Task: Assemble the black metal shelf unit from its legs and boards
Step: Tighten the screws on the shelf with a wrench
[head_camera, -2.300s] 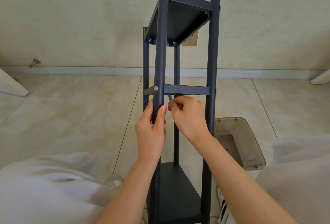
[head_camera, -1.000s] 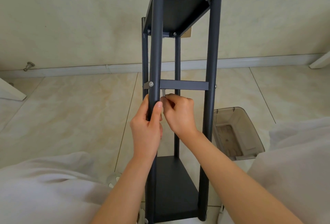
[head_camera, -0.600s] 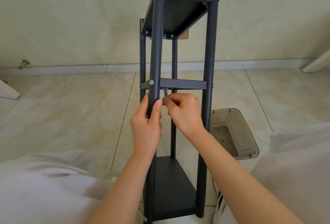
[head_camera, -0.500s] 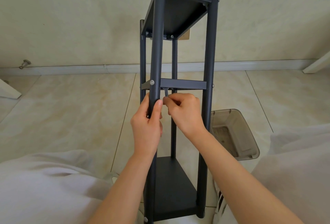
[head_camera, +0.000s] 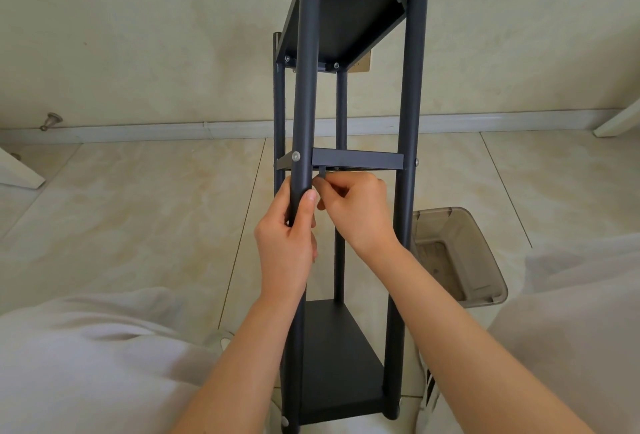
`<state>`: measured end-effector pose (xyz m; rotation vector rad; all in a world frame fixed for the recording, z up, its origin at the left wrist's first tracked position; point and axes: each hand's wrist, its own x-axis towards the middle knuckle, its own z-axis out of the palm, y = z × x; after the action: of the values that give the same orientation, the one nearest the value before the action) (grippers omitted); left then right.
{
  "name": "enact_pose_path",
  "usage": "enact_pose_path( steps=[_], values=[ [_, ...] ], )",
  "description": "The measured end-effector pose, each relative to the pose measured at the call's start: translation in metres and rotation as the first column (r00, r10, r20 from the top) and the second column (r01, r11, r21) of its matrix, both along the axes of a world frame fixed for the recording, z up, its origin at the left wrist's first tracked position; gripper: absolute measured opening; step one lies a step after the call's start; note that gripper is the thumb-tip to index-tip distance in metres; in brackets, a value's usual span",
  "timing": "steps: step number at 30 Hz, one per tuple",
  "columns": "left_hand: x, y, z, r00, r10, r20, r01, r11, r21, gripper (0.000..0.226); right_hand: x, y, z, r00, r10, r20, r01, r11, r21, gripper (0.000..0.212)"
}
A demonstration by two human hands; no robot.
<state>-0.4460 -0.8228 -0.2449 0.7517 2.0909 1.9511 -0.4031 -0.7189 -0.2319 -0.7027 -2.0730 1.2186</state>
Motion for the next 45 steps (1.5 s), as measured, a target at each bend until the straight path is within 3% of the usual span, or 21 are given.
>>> enact_pose_path(
  steps=[7, 21, 27, 36, 39, 45],
  values=[
    [-0.001, -0.001, -0.001, 1.0, 0.004, 0.008, -0.004, 1.0, 0.002, 0.037, -0.008, -0.007, -0.012, 0.996, -0.043, -0.076, 0.046, 0.998, 0.041, 0.028],
    [-0.005, -0.002, -0.004, 1.0, 0.024, 0.0, -0.024, 1.0, -0.011, 0.031, -0.032, -0.015, -0.024, 0.967, -0.126, -0.223, 0.106, 0.99, -0.098, 0.029],
    [-0.007, -0.004, -0.004, 1.0, 0.02, 0.009, -0.02, 1.0, 0.004, 0.03, -0.021, -0.013, -0.024, 0.994, -0.033, -0.107, 0.032, 0.999, -0.016, 0.03],
    [-0.006, -0.007, -0.002, 1.0, 0.013, -0.004, -0.013, 1.0, 0.012, 0.04, 0.017, -0.02, -0.015, 0.999, -0.023, 0.032, 0.02, 0.996, 0.085, 0.028],
    [-0.008, -0.006, -0.001, 1.0, 0.014, 0.011, -0.014, 1.0, 0.014, 0.042, 0.028, -0.007, 0.006, 0.991, -0.01, 0.131, 0.0, 0.997, 0.074, 0.034],
    [-0.011, -0.005, -0.001, 0.999, 0.029, 0.043, -0.03, 0.999, 0.017, 0.032, 0.038, 0.03, 0.082, 0.955, 0.098, 0.28, -0.106, 0.994, 0.011, 0.025]
  ],
)
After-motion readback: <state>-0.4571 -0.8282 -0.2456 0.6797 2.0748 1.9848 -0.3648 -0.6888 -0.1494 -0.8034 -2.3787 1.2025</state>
